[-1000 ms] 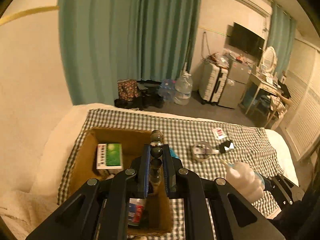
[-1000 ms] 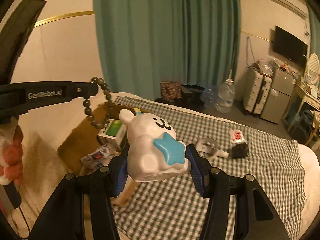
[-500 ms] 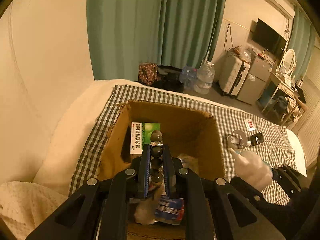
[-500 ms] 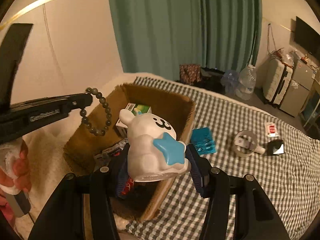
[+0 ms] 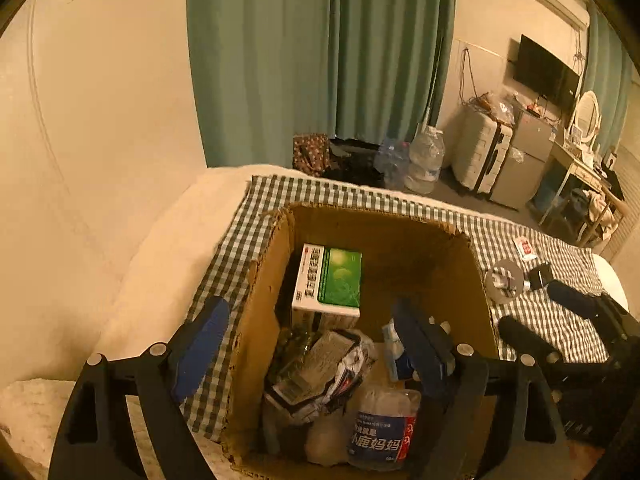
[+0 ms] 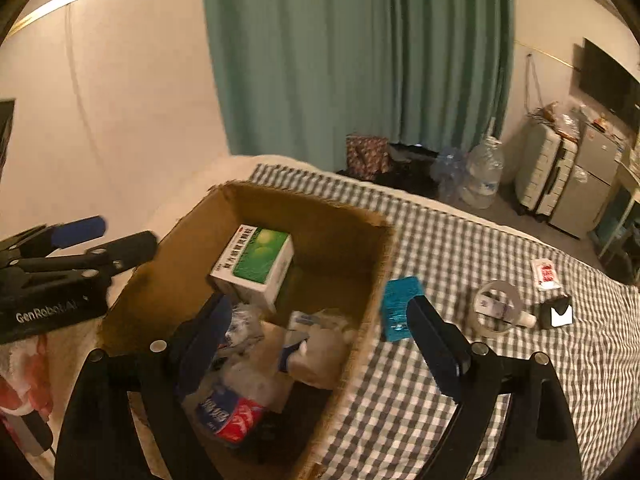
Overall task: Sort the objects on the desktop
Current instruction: 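Move both grippers back toward the white tape roll and black pouch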
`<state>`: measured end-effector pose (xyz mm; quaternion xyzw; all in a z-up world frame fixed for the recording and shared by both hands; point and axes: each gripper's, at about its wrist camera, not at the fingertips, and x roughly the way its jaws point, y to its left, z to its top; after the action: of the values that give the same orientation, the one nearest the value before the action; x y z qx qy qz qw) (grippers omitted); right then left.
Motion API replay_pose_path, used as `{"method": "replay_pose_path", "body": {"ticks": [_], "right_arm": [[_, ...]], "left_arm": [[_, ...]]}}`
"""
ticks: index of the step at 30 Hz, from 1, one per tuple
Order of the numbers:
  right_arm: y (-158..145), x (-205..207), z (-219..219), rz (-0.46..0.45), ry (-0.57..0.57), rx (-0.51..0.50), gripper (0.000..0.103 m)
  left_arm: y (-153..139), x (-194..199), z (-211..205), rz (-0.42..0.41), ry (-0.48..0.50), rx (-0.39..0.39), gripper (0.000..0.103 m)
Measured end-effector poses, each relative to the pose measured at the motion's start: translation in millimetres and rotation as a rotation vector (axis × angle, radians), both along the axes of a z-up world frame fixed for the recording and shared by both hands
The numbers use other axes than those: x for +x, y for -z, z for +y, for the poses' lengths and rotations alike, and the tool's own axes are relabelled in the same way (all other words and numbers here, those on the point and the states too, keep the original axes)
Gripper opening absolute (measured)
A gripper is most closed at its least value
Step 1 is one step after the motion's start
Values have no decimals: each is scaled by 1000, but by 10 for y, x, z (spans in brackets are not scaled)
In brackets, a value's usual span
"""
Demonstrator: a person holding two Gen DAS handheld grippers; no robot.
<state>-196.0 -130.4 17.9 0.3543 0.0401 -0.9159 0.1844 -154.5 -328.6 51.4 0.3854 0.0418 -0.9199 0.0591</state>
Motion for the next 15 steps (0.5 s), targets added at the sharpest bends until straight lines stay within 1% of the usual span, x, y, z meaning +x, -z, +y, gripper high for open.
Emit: {"method": "replay_pose_path", "body": {"ticks": [2, 4, 5, 6, 10, 12, 15], "right_arm": [[-5, 30, 137, -6, 26, -18, 90], [-2, 84, 299, -10, 60, -24, 90], [-7, 124, 403, -10, 77, -27, 90], [-1, 177, 539, -8, 98, -30, 90], [0, 363, 1027, -5, 172, -20, 90], [-7, 460, 1336, -2, 229, -5, 90], [-43, 623, 1752, 7, 294, -7, 90]], "left_arm": [[15, 30, 44, -10, -5, -13, 89], [14, 87, 127, -10, -4, -34, 93], [10, 117, 180, -7, -3, -41, 98], [5, 149, 243, -6, 3, -46, 101], [-30, 312, 663, -5, 74, -76, 103], [-30, 411, 955, -7, 118, -95, 103], [-12, 494, 1337, -30, 172, -116, 103]]}}
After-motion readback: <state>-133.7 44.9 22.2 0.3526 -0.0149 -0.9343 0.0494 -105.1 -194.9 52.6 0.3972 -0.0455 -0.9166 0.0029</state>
